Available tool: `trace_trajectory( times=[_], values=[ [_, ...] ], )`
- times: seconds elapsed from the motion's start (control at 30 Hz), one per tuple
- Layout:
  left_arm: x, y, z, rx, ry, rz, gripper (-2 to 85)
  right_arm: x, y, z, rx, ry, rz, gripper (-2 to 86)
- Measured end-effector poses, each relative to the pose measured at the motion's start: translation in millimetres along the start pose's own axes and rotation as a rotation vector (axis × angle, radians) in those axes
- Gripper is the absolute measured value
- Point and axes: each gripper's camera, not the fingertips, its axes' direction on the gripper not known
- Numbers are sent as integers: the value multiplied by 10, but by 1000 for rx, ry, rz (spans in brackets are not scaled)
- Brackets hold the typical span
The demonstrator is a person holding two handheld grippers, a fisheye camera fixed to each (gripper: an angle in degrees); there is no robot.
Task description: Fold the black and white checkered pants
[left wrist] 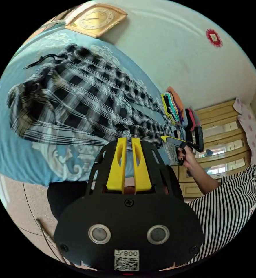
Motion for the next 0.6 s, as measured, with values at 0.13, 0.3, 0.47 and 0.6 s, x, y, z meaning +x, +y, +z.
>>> trace_trajectory(
  times=[0.13, 0.3, 0.47, 0.6],
  values=[
    [587, -309, 682, -150, 15, 179, 39, 723, 102, -698, 73, 63, 208, 68],
    [1159, -570, 1345, -288, -94, 335, 45, 1251, 227, -1480, 130, 95, 340, 68],
    [1508, -697, 1762, -366, -182, 424, 50, 1430, 259, -1998, 110, 155, 384, 70],
    [1759, -733, 2095, -438, -240, 493, 49, 1529, 287, -2377, 74, 175, 415, 74]
  ],
)
